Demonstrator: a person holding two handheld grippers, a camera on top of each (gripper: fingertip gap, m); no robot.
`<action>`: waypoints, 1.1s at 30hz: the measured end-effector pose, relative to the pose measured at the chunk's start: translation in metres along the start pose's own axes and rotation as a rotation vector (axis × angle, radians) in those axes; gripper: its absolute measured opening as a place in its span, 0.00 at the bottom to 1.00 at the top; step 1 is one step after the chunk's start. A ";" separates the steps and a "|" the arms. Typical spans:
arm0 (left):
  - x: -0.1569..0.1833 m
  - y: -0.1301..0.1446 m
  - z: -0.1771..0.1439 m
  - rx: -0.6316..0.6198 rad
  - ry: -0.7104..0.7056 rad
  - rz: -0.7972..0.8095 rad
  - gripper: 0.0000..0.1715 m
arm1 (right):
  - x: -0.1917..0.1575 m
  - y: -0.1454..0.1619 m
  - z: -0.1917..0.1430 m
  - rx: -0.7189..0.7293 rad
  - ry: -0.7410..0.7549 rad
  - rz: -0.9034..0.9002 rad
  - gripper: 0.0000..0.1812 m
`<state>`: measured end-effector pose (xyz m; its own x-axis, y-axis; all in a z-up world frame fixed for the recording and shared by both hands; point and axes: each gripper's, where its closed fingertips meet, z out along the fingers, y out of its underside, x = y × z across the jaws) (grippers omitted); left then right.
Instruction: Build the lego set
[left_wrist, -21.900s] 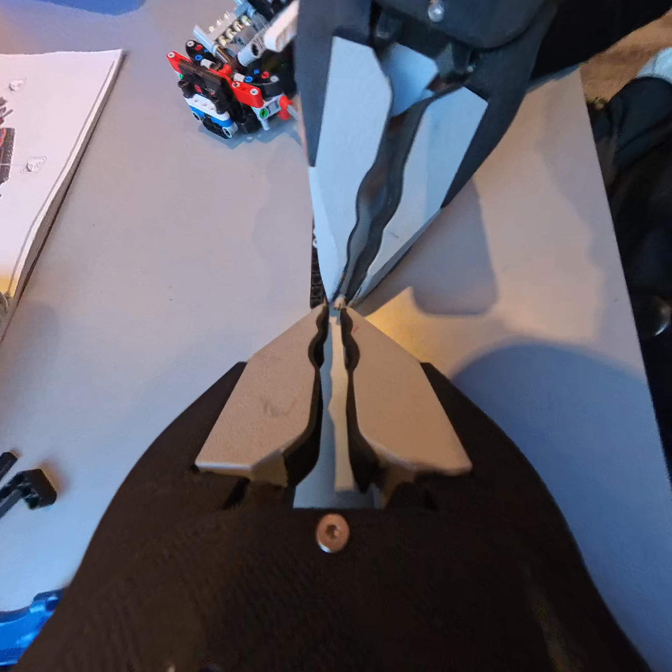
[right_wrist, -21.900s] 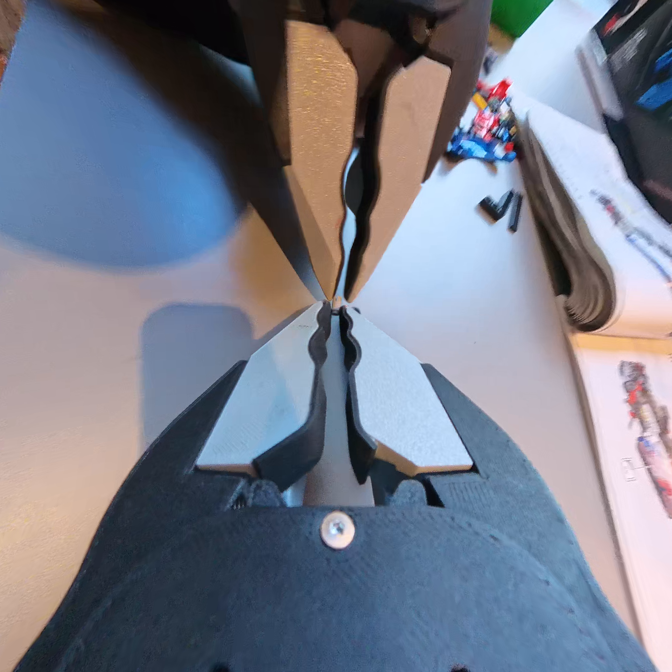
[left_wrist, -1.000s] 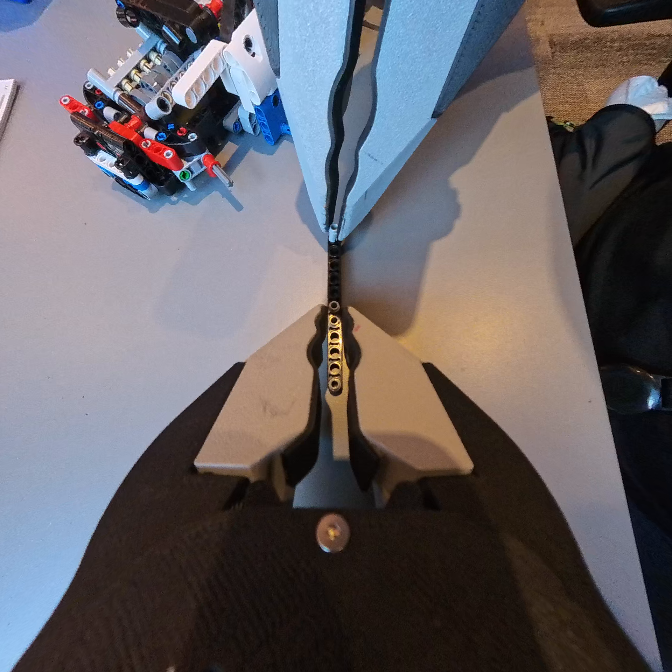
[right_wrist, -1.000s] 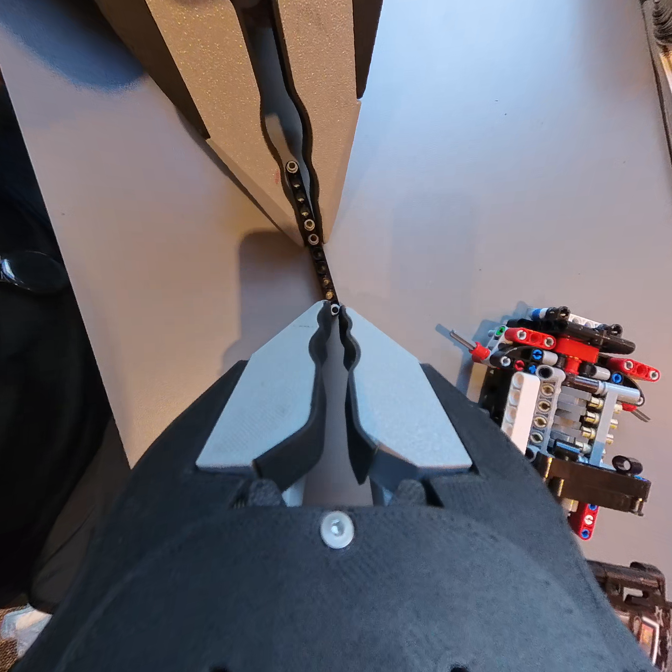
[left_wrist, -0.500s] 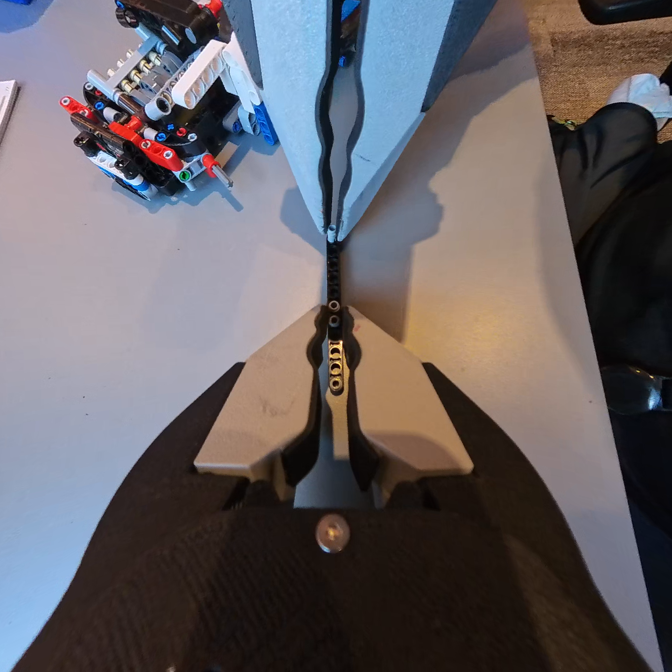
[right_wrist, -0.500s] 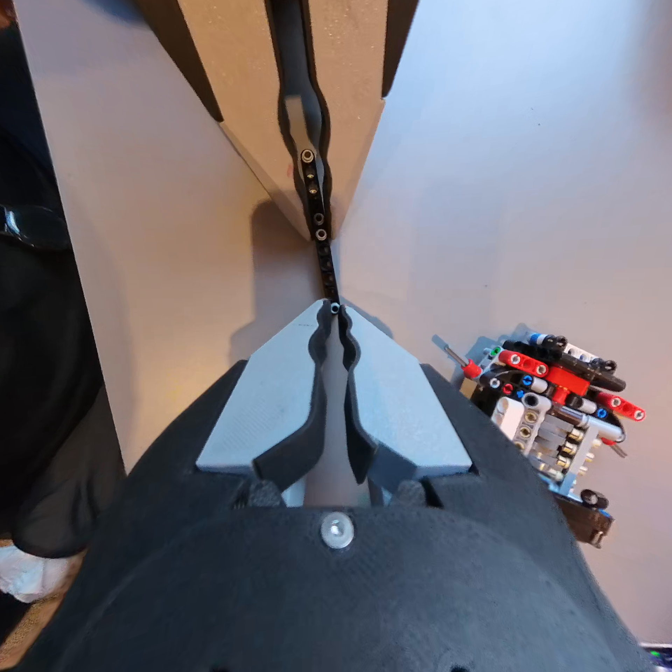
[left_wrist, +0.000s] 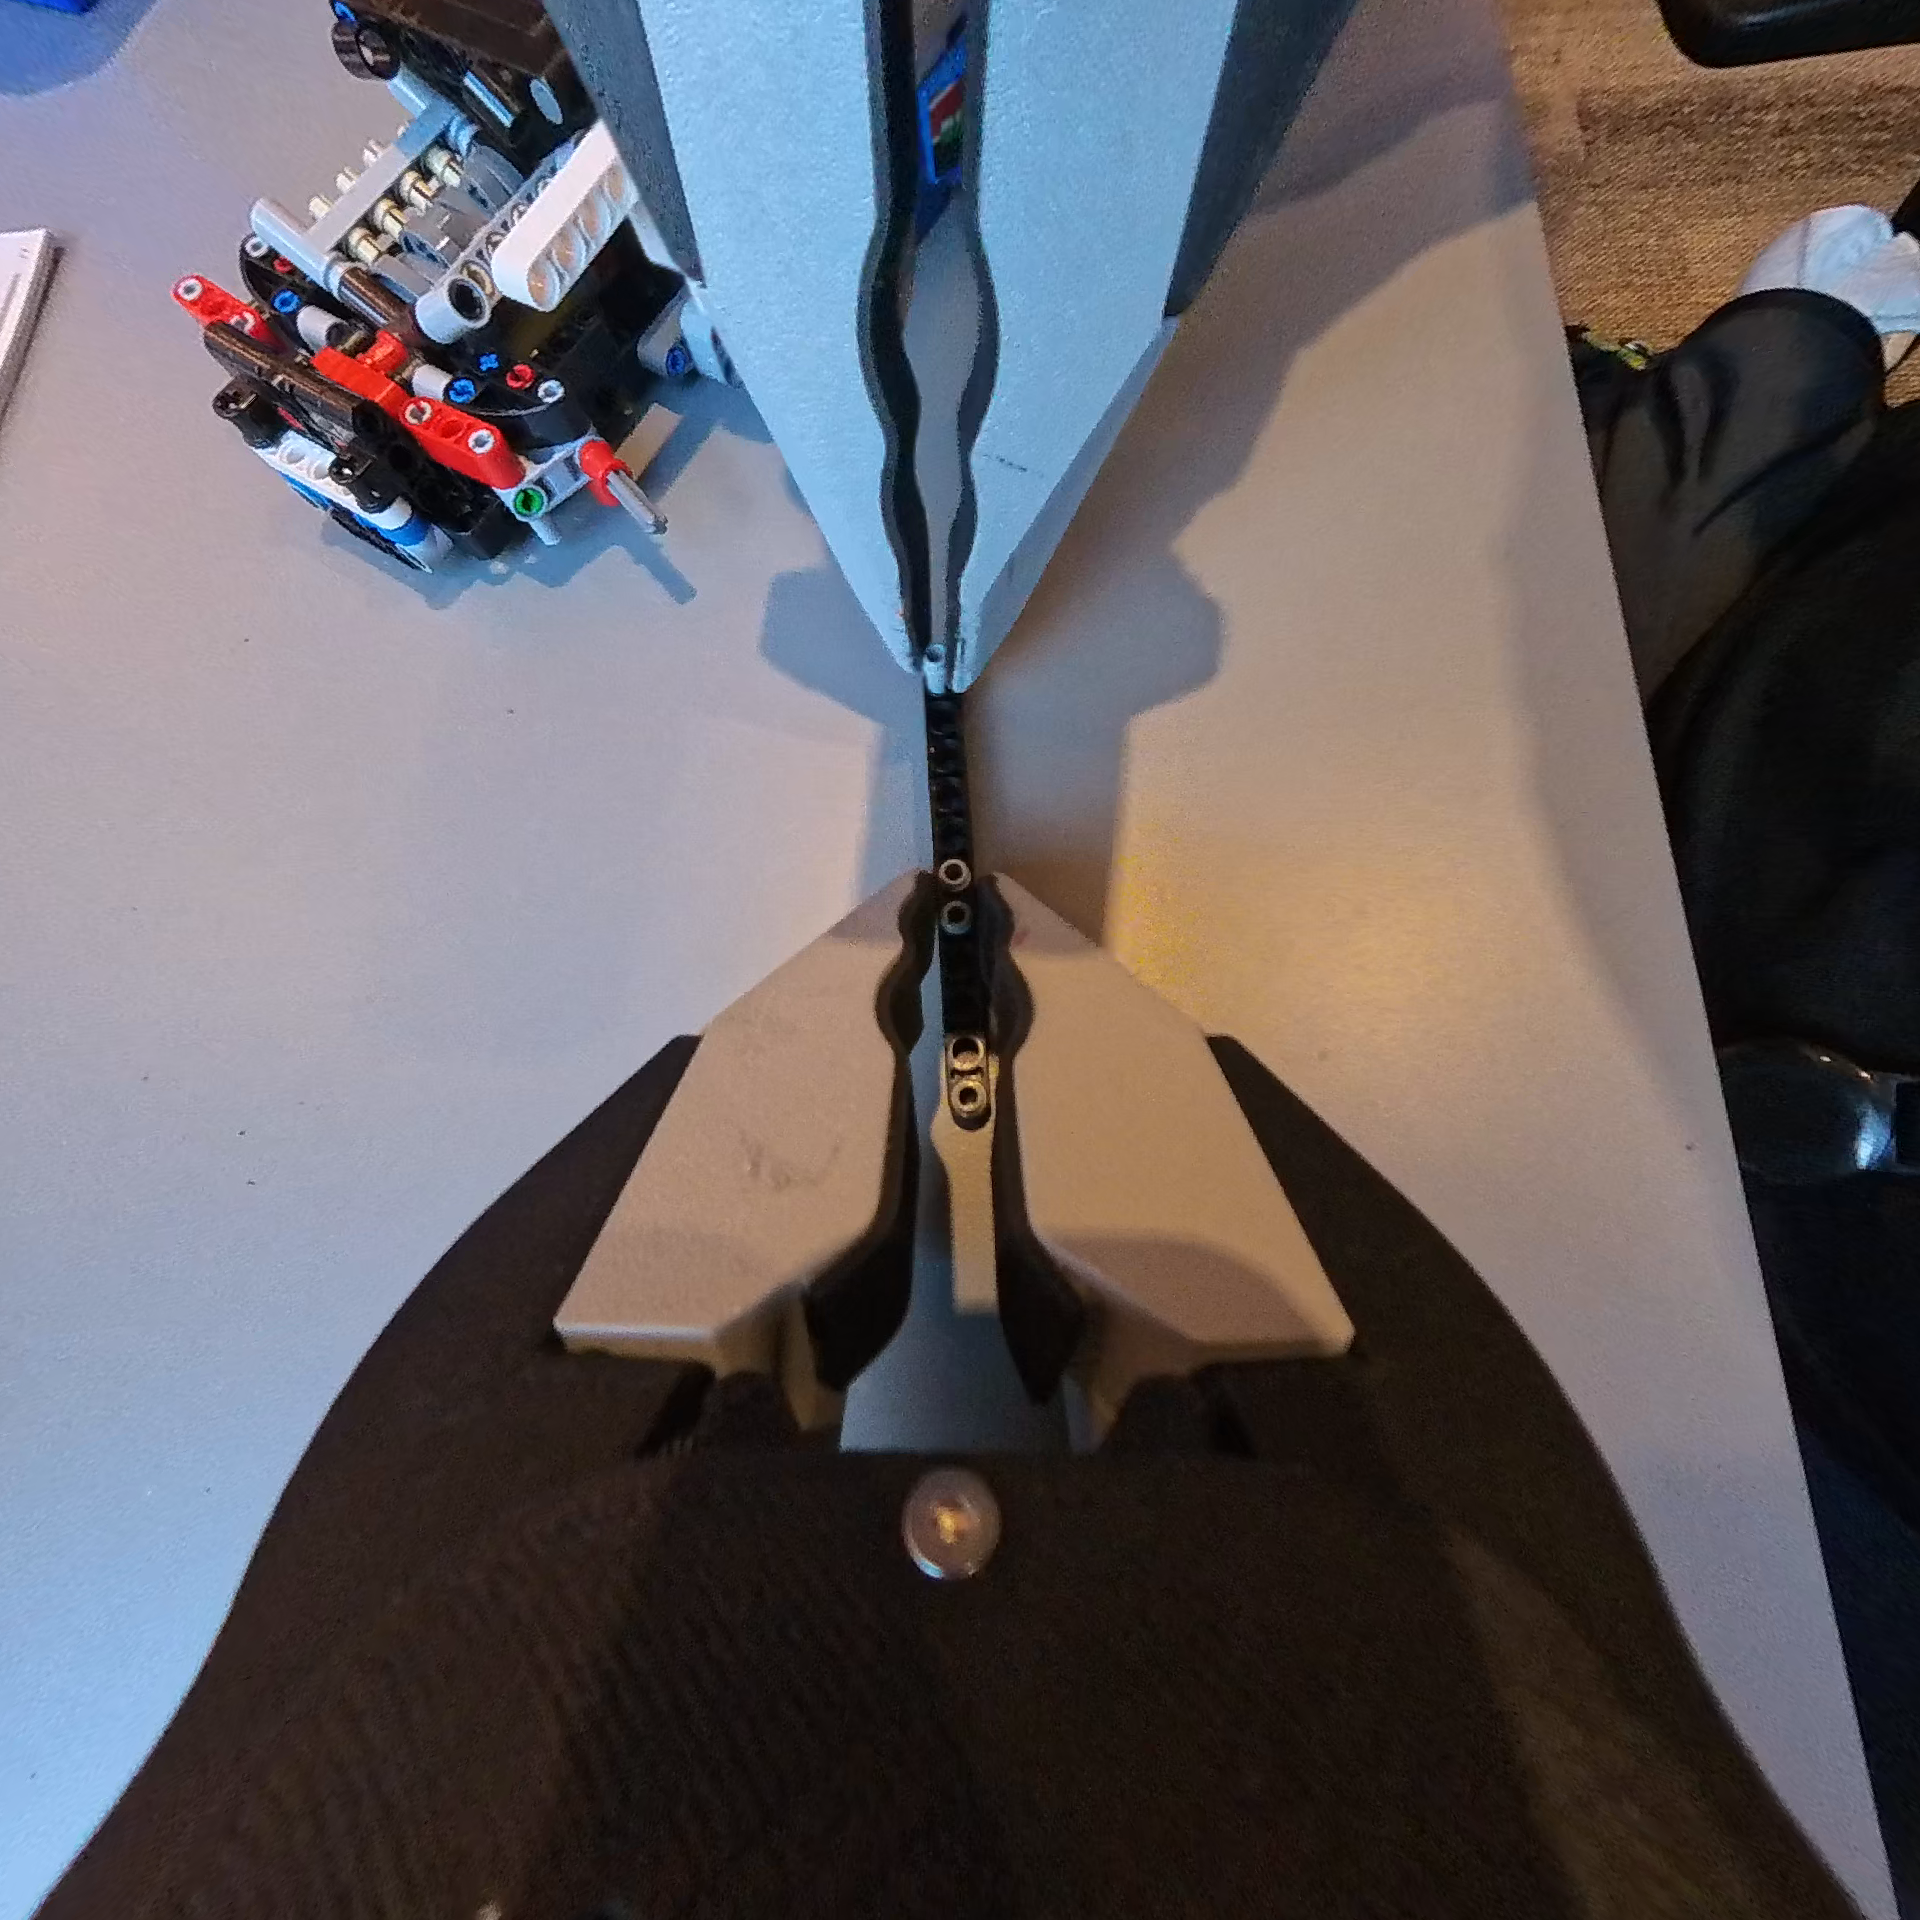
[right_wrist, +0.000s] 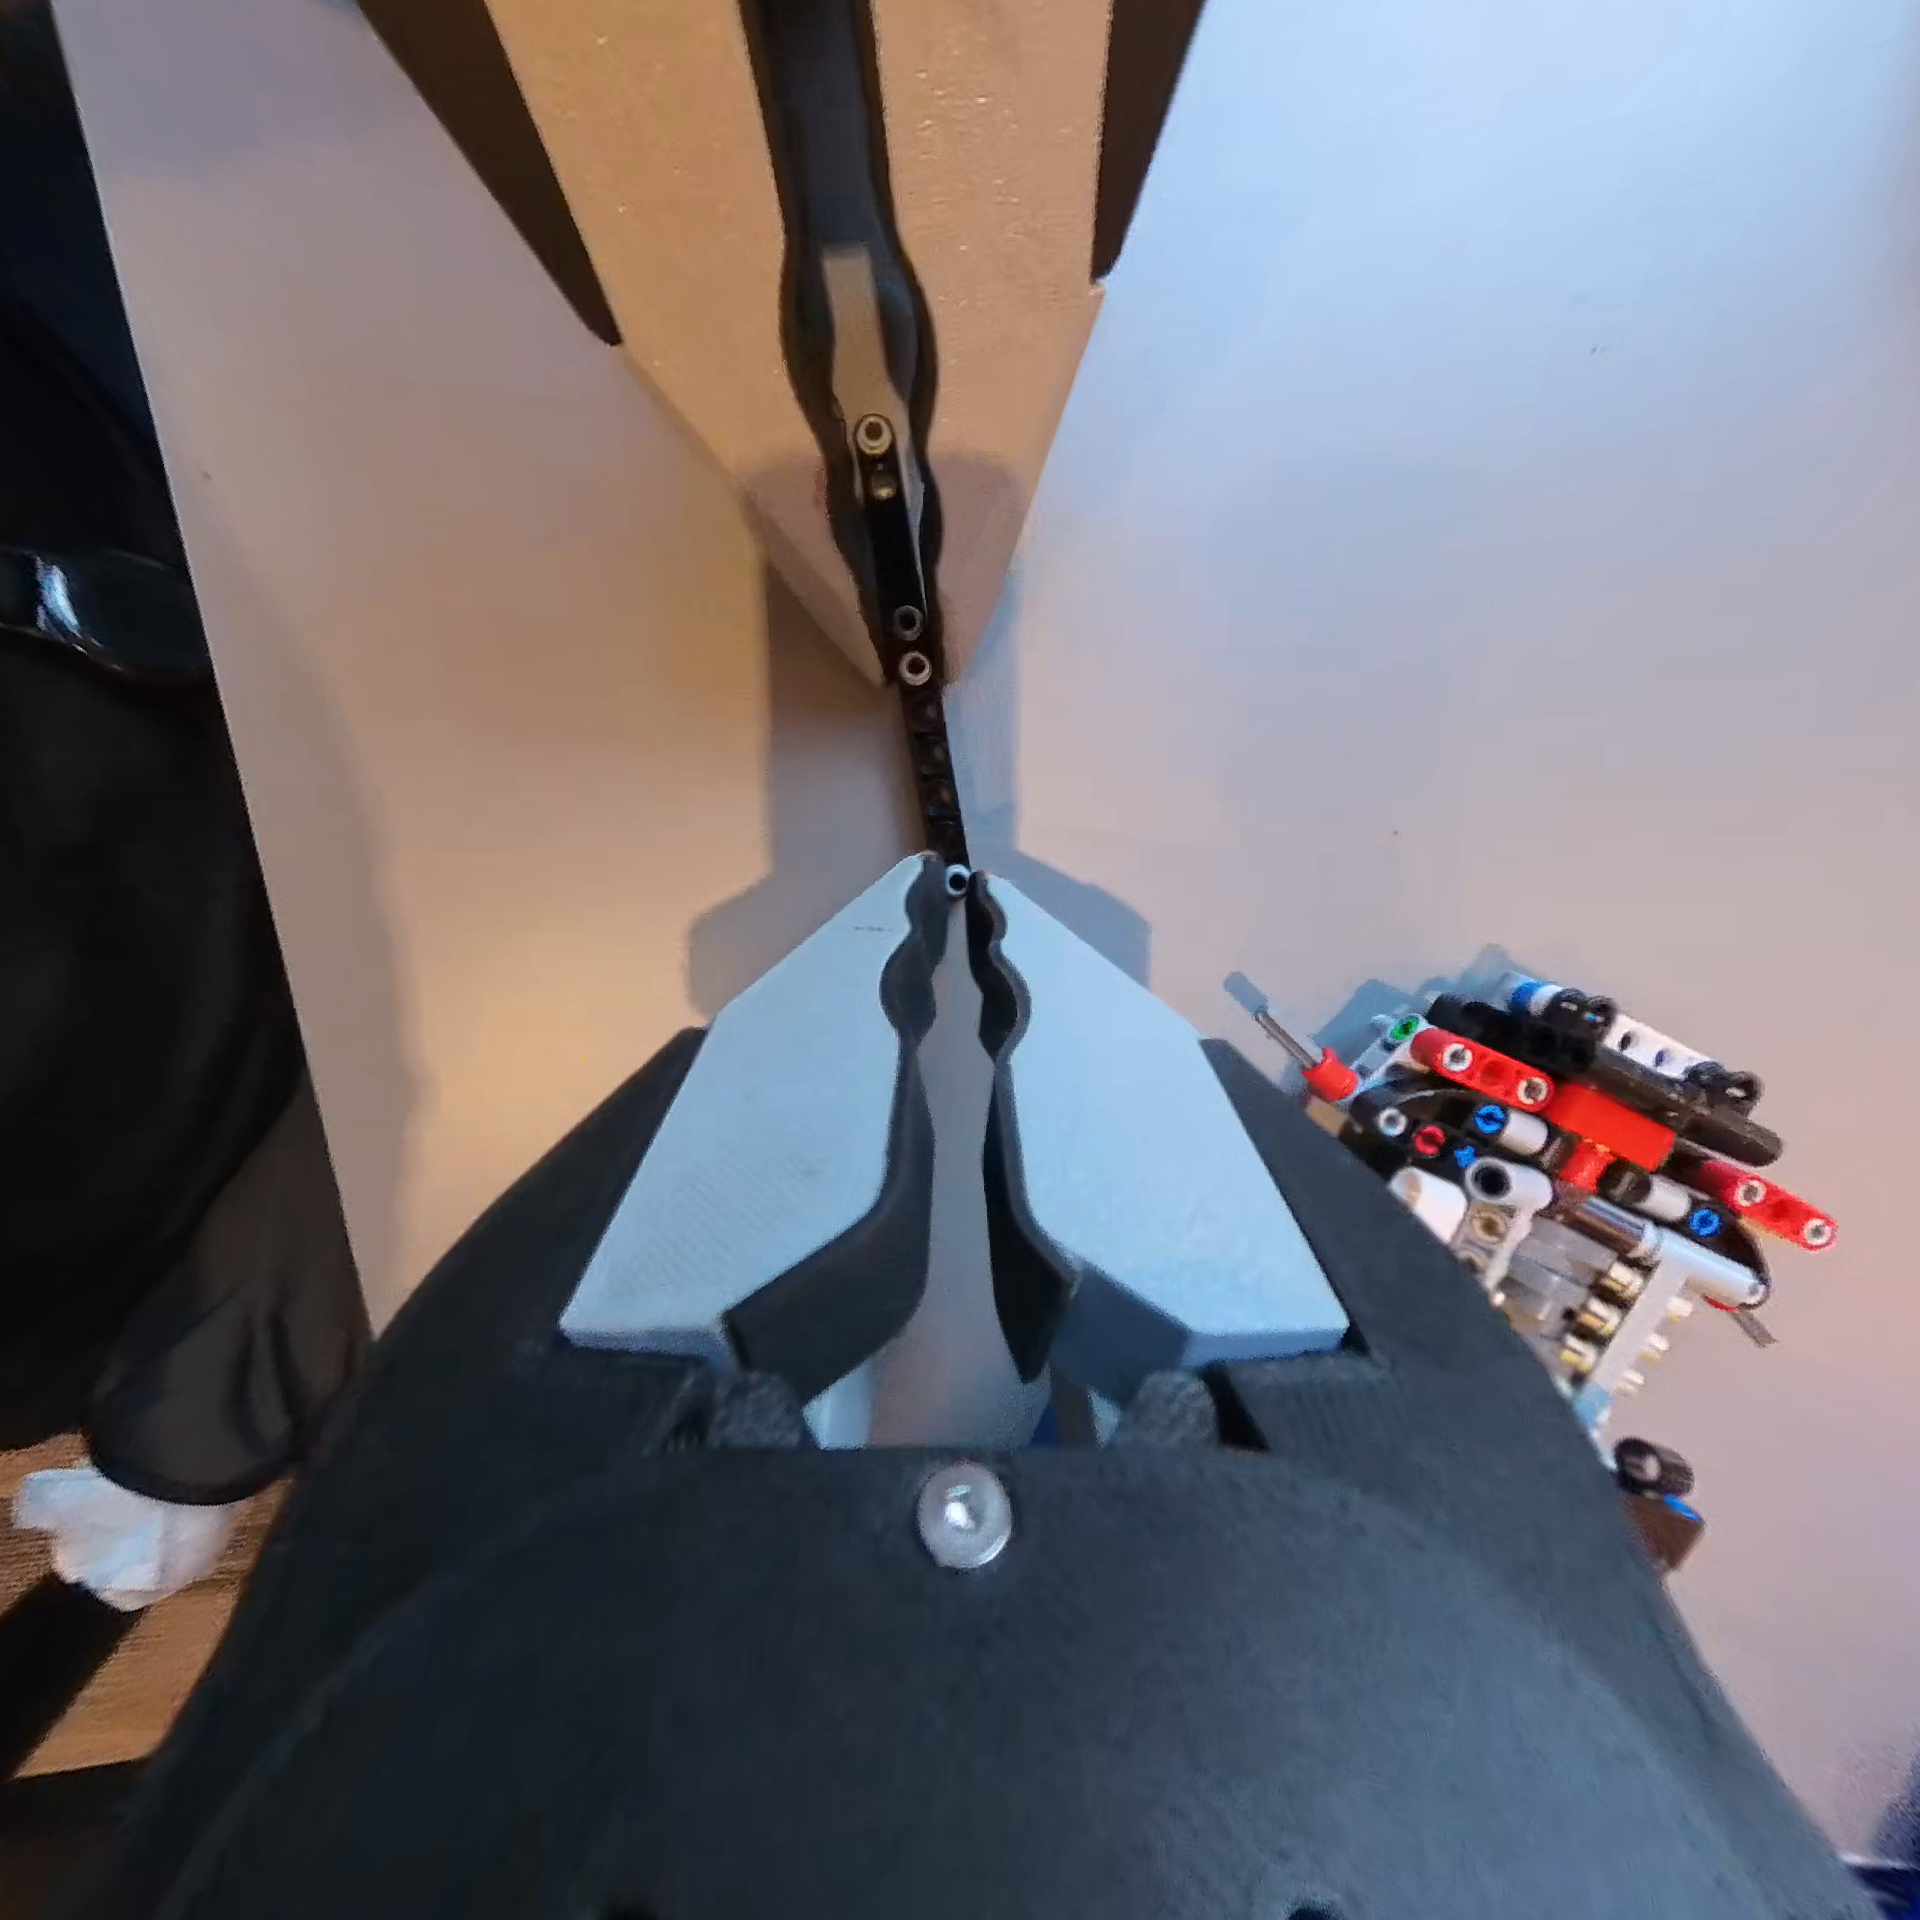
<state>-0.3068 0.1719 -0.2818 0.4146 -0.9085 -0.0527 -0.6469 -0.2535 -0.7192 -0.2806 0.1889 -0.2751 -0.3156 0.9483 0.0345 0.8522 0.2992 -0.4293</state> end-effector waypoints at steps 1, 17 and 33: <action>0.000 0.000 0.000 0.000 0.000 0.000 0.03 | 0.000 0.000 0.000 -0.001 -0.012 0.022 0.01; -0.001 0.000 0.000 -0.001 -0.001 -0.009 0.03 | 0.002 0.003 0.001 -0.066 0.054 -0.070 0.02; -0.002 0.000 0.000 0.000 0.001 -0.021 0.03 | 0.002 0.002 -0.001 -0.068 -0.015 0.030 0.01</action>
<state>-0.3079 0.1737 -0.2816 0.4275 -0.9033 -0.0372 -0.6380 -0.2723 -0.7203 -0.2791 0.1913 -0.2753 -0.2950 0.9555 0.0082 0.8878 0.2773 -0.3674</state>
